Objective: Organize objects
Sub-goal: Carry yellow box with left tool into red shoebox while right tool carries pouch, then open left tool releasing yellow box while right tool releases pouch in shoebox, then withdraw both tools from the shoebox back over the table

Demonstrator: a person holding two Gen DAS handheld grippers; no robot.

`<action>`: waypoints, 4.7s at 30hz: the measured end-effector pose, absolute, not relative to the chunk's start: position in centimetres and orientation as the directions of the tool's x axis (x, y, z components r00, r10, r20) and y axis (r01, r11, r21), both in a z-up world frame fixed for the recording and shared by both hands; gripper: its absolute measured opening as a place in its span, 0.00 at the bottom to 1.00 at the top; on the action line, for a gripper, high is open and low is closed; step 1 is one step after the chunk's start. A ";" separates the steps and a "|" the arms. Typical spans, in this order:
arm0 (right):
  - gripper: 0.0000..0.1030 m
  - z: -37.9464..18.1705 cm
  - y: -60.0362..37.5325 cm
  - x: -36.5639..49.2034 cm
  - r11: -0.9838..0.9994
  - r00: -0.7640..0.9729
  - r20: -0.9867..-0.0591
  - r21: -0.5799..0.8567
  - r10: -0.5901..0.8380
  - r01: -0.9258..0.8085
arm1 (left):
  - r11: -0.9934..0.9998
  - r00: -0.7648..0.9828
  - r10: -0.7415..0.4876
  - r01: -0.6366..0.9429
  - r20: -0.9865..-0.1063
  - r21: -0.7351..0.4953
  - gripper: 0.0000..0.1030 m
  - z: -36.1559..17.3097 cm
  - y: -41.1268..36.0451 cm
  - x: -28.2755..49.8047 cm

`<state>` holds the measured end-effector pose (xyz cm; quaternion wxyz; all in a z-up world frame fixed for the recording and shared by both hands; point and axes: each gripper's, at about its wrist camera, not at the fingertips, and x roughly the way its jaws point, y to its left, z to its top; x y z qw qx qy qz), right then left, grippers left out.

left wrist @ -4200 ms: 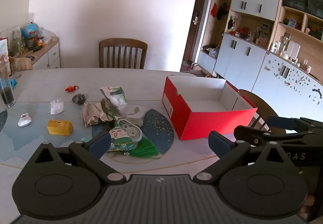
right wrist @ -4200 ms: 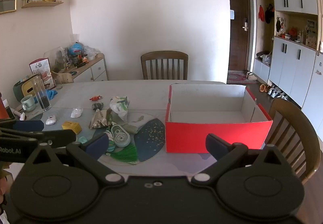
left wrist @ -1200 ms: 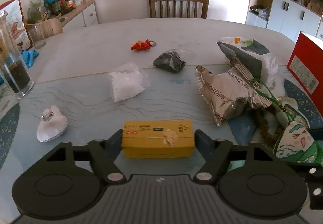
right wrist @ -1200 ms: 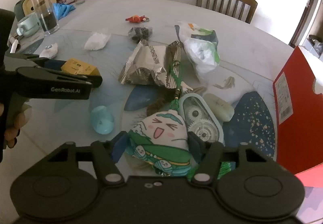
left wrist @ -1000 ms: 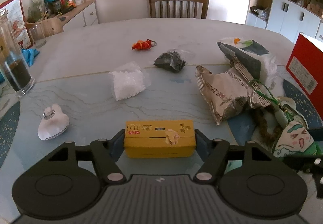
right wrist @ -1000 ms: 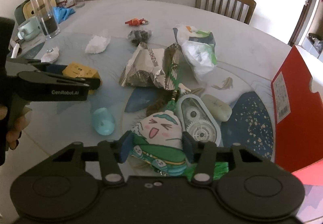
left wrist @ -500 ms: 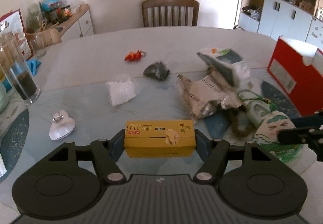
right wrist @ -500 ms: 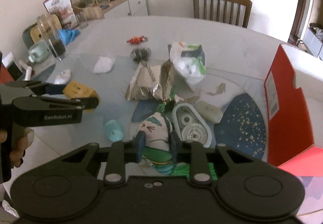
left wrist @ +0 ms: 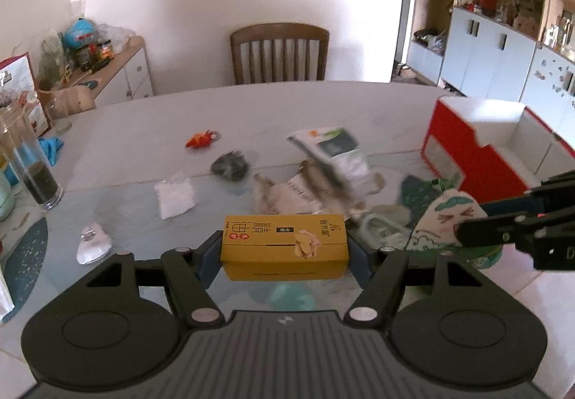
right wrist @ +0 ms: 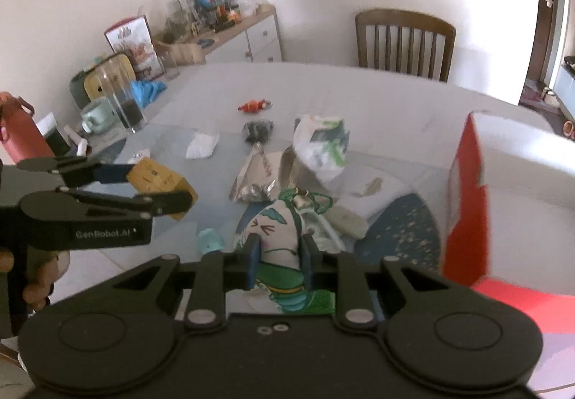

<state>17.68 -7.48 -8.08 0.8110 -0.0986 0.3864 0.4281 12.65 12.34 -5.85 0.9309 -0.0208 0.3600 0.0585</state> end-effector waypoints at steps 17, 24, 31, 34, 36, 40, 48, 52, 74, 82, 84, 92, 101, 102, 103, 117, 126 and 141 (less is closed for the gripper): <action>0.22 -1.2 -18.5 24.2 0.687 0.466 -0.615 0.178 0.637 -0.704 | 0.999 0.772 -0.034 0.051 -0.634 0.007 0.68 -0.9 1.1 16.4; 0.22 0.2 -22.4 27.4 0.722 0.519 -0.589 0.168 0.620 -0.671 | 0.992 0.760 -0.092 0.128 -0.644 0.010 0.68 -0.3 -3.3 19.2; 0.22 -0.2 -25.2 30.2 0.747 0.544 -0.596 0.151 0.591 -0.647 | 0.980 0.742 -0.136 0.196 -0.656 0.019 0.68 -0.3 -7.9 22.8; 0.22 -0.6 -26.2 31.6 0.762 0.557 -0.601 0.140 0.573 -0.633 | 0.975 0.739 -0.140 0.217 -0.659 0.037 0.68 -0.5 -9.8 24.4; 0.22 -0.4 -27.0 32.7 0.771 0.569 -0.597 0.137 0.566 -0.622 | 0.973 0.736 -0.143 0.226 -0.661 0.041 0.68 -0.7 -10.5 25.5; 0.22 -0.2 -28.3 34.6 0.781 0.584 -0.592 0.130 0.556 -0.611 | 0.971 0.726 -0.144 0.234 -0.673 0.045 0.68 -1.3 -11.7 27.6; 0.22 -4.4 -29.2 37.5 0.786 0.519 -0.672 0.154 0.528 -0.599 | 0.966 0.667 -0.124 0.251 -0.735 0.065 0.68 -4.5 -13.7 31.5; 0.22 -7.0 -29.0 38.6 0.783 0.466 -0.729 0.154 0.502 -0.602 | 0.965 0.623 -0.120 0.256 -0.773 0.056 0.68 -6.4 -14.1 32.9; 0.25 -13.8 -27.3 40.2 0.763 0.297 -0.876 0.115 0.380 -0.635 | 0.946 0.416 -0.073 0.317 -0.906 0.070 0.68 -12.4 -17.3 37.5; 0.29 -13.6 -28.1 40.5 0.769 0.289 -0.879 0.127 0.380 -0.626 | 0.940 0.324 -0.048 0.336 -0.945 0.068 0.68 -13.8 -17.5 37.8; 0.30 -13.4 -28.1 41.0 0.769 0.287 -0.880 0.126 0.379 -0.627 | 0.939 0.328 -0.045 0.337 -0.944 0.073 0.68 -13.7 -17.5 37.8; 0.32 -12.9 -28.3 40.4 0.770 0.311 -0.875 0.103 0.371 -0.629 | 0.943 0.365 -0.057 0.327 -0.929 0.071 0.68 -12.3 -17.2 36.7; 0.43 -10.7 -29.2 39.4 0.774 0.355 -0.846 0.101 0.398 -0.625 | 0.955 0.444 -0.079 0.291 -0.892 0.060 0.68 -9.6 -15.9 35.2; 0.44 -10.4 -29.4 39.2 0.772 0.360 -0.841 0.102 0.404 -0.627 | 0.957 0.453 -0.081 0.284 -0.888 0.058 0.68 -9.0 -16.3 34.7; 0.44 -10.1 -29.5 38.9 0.771 0.368 -0.835 0.100 0.408 -0.629 | 0.959 0.466 -0.084 0.277 -0.881 0.055 0.68 -8.8 -16.5 35.0; 0.47 -5.7 -30.3 34.6 0.745 0.425 -0.749 0.134 0.508 -0.654 | 0.973 0.626 -0.161 0.231 -0.763 -0.016 0.68 -3.3 -13.8 29.6; 0.64 -3.4 -29.5 31.0 0.725 0.471 -0.674 0.141 0.569 -0.674 | 0.975 0.699 -0.198 0.213 -0.688 -0.064 0.77 -1.2 -11.1 24.9; 0.93 -2.4 -24.3 25.9 0.698 0.496 -0.610 0.135 0.618 -0.703 | 0.991 0.758 -0.133 0.108 -0.638 -0.078 0.94 -0.1 -2.8 18.5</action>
